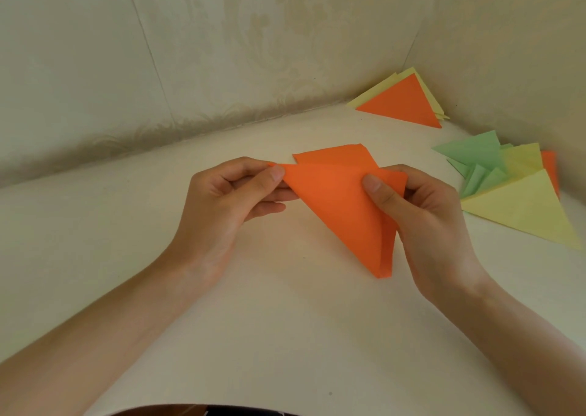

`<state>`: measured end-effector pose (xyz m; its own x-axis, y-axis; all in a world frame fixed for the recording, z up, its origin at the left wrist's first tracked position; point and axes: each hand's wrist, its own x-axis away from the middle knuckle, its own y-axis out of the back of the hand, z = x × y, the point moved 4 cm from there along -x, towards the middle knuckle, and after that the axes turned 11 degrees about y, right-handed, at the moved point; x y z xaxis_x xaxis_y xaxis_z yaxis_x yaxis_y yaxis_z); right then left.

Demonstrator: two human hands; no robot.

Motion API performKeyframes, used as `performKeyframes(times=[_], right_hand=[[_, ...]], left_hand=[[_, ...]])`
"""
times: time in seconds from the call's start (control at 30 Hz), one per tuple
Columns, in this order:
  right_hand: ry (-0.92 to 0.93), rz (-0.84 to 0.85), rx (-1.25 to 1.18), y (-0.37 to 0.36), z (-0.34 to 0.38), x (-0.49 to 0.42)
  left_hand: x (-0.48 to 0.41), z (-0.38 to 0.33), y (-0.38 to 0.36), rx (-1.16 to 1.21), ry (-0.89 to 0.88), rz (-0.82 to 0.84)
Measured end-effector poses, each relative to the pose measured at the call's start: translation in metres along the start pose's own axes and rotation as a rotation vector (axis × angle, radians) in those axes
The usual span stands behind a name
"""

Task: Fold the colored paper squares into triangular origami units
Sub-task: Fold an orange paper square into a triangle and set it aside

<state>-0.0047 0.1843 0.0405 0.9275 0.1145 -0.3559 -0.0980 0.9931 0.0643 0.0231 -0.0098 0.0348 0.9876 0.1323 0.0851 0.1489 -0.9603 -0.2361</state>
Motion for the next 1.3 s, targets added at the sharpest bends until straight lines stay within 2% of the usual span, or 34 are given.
performKeyframes(times=[0.2, 0.37, 0.53, 0.73, 0.83, 1.3], right_hand=[[-0.003, 0.000, -0.024, 0.000, -0.002, -0.001], [-0.037, 0.075, 0.038, -0.002, -0.003, -0.003], [-0.062, 0.175, 0.063, -0.007, 0.001, -0.001], [-0.084, 0.185, 0.029, -0.007, 0.000, 0.001], [-0.083, 0.199, 0.016, -0.007, -0.002, 0.002], [-0.027, 0.180, 0.095, -0.005, -0.005, 0.002]], left_hand=[[-0.002, 0.002, 0.002, -0.004, 0.004, 0.014], [-0.003, -0.002, 0.004, -0.334, -0.082, -0.025], [0.000, 0.001, -0.011, -0.504, -0.076, 0.119], [0.001, 0.008, -0.010, -0.500, -0.133, 0.193], [0.005, 0.011, -0.012, -0.590, -0.211, 0.248], [0.005, 0.013, -0.012, -0.615, -0.261, 0.284]])
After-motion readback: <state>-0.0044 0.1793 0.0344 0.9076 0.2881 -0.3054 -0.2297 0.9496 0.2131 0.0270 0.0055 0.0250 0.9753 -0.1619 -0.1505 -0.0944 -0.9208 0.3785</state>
